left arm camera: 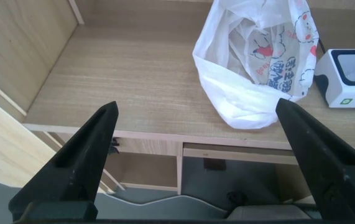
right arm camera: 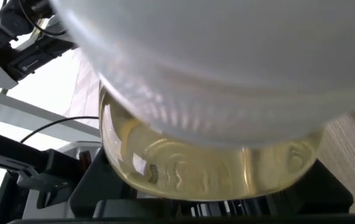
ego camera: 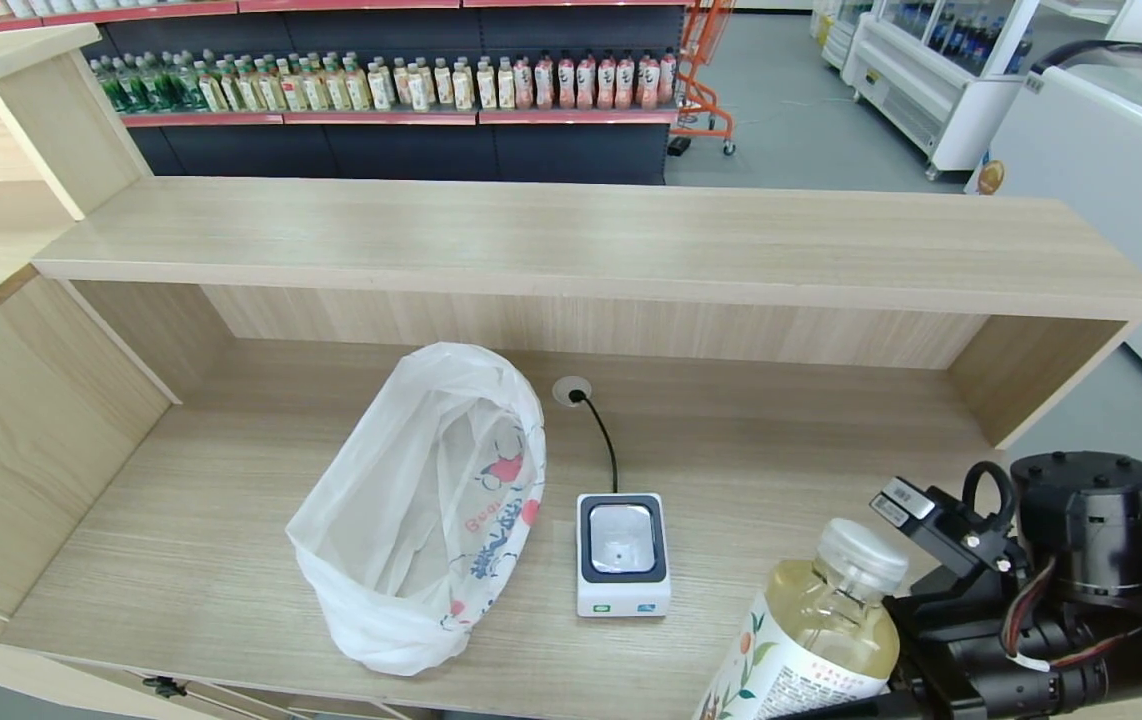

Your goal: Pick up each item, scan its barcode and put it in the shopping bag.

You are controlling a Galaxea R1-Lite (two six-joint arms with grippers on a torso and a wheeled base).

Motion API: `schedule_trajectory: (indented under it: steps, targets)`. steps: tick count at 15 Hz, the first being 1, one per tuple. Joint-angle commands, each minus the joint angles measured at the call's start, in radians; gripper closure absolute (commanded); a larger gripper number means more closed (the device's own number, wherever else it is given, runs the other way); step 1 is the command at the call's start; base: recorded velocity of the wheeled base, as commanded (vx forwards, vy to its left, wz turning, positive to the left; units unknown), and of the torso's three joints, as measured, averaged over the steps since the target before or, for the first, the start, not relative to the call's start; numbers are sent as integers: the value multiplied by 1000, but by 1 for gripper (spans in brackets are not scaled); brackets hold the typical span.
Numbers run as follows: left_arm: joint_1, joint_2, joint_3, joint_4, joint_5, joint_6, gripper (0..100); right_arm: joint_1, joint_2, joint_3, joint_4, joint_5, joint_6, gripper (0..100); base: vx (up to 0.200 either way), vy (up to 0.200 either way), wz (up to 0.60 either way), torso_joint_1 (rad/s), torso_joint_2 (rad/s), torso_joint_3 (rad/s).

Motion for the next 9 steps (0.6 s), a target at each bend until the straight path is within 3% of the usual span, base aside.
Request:
schedule_trajectory:
  steps: [1,9]
  targets:
    - [0,1,0,0,0,0,0,7,6,-2,6,0,-1,100,0,0,0,0,0,0]
    - [0,1,0,0,0,0,0,10,29,-37,6,-1,2,100,0,0,0,0,0,0]
